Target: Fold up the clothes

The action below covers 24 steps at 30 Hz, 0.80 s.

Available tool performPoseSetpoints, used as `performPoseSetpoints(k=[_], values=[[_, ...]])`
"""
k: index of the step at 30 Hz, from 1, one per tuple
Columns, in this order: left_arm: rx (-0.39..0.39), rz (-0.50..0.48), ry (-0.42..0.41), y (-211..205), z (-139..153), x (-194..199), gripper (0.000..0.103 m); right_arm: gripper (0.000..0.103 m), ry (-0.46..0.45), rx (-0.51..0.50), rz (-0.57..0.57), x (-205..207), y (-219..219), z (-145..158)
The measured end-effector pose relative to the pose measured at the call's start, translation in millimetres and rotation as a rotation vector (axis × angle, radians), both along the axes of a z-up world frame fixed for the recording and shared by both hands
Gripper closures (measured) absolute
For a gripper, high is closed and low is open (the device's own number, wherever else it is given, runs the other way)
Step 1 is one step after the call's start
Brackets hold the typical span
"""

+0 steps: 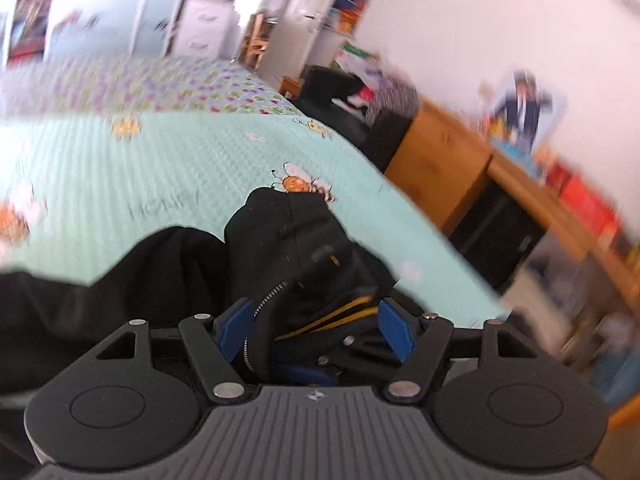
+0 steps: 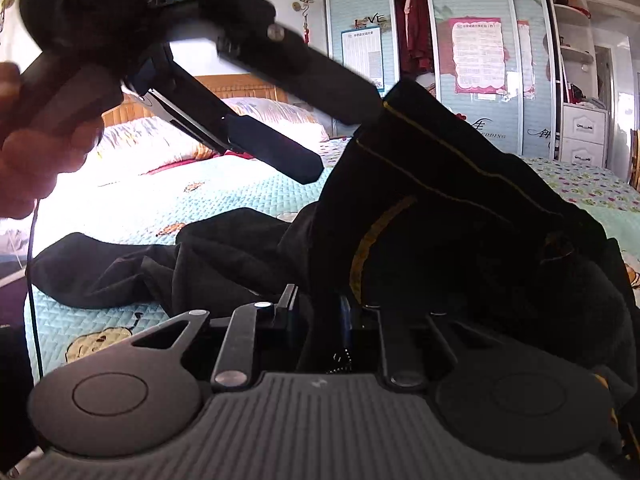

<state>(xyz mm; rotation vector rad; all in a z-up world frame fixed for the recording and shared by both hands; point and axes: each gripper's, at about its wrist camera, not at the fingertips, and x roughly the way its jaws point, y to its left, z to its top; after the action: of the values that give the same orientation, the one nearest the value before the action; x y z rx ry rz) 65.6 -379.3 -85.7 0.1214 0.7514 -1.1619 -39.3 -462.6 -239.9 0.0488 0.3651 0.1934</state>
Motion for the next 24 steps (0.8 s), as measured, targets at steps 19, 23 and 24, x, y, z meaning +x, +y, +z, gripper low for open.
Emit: performPoseSetpoints(k=[19,23,24], values=[[-0.042,0.273,0.027,-7.9,-19.8,61.8,0.095,0.049,-0.087,0.670,-0.187,-40.2,-114.7,3.0],[-0.052,0.264,0.054,4.9,-24.3,60.0,0.095,0.038,-0.137,0.965,-0.523,-75.5,-213.1,-25.6],[-0.058,0.270,0.060,5.9,-24.4,60.2,0.095,0.037,-0.093,0.965,-0.610,-79.1,-234.3,-33.3]])
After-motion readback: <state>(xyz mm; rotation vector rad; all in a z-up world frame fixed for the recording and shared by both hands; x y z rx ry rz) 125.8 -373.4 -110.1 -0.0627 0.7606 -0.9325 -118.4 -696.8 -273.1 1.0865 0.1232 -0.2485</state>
